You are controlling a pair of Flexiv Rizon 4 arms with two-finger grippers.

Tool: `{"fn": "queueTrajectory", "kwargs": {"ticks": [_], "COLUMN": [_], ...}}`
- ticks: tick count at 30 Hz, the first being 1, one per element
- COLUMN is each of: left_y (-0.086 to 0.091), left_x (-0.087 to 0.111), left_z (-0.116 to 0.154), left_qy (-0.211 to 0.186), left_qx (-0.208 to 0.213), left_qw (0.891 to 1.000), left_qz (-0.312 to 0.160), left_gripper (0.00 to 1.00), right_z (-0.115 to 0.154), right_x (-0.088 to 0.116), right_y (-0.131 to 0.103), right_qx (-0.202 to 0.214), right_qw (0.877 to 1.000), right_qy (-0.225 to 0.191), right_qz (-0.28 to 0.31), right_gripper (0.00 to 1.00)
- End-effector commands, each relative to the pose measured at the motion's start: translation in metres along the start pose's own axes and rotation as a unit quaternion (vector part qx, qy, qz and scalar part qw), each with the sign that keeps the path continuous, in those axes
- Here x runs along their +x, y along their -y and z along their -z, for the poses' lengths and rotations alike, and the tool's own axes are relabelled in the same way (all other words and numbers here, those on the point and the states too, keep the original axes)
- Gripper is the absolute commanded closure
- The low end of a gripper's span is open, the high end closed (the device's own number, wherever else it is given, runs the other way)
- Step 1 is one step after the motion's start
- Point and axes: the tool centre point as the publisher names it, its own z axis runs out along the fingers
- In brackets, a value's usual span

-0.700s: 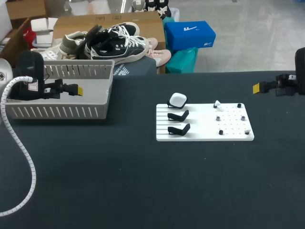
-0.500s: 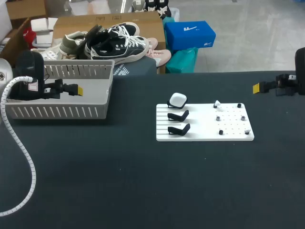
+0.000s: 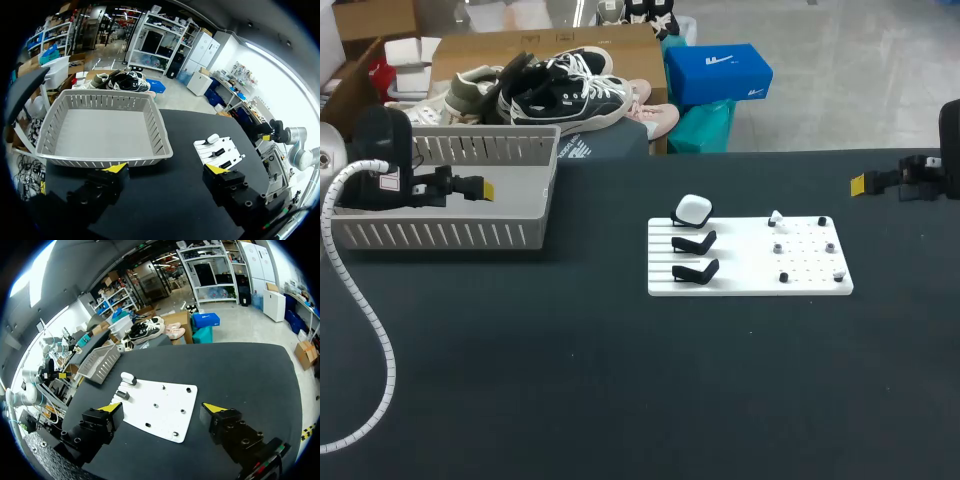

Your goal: Pick up each earbud case from the left stands, insert the matching earbuds, close the lid, and place the case in the box.

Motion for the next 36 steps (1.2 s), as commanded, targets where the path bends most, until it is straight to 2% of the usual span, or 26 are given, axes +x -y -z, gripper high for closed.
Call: {"fn": "queueTrajectory", "kwargs": {"ticks": [1,17,21,25,29,36], "left_y": [0.0,0.0,0.006,0.019,0.031,0.052], "left_x": [-0.001,-0.001,-0.008,-0.016,-0.027,-0.038], "left_z": [0.0,0.0,-0.011,-0.018,-0.03,-0.055], "left_qy": [-0.002,-0.002,-0.022,-0.025,-0.022,-0.029], "left_qx": [-0.001,-0.001,0.024,0.069,0.101,0.145], "left_qw": [1.0,1.0,0.999,0.993,0.985,0.96], "left_qz": [0.0,0.0,-0.025,-0.094,-0.14,-0.238], "left_gripper": [0.0,0.0,0.0,0.0,0.0,0.0], "right_z": [0.0,0.0,0.0,0.0,0.0,0.0], "right_x": [0.0,0.0,0.0,0.0,0.0,0.0], "right_y": [0.002,0.002,0.002,0.002,0.002,0.002], "right_qx": [-0.004,-0.004,-0.004,-0.004,-0.004,-0.004], "right_qw": [1.0,1.0,1.0,1.0,1.0,1.0], "right_qy": [-0.001,-0.001,-0.001,-0.001,-0.001,-0.001], "right_qz": [0.001,0.001,0.001,0.001,0.001,0.001], "right_gripper": [0.0,0.0,0.0,0.0,0.0,0.0]}}
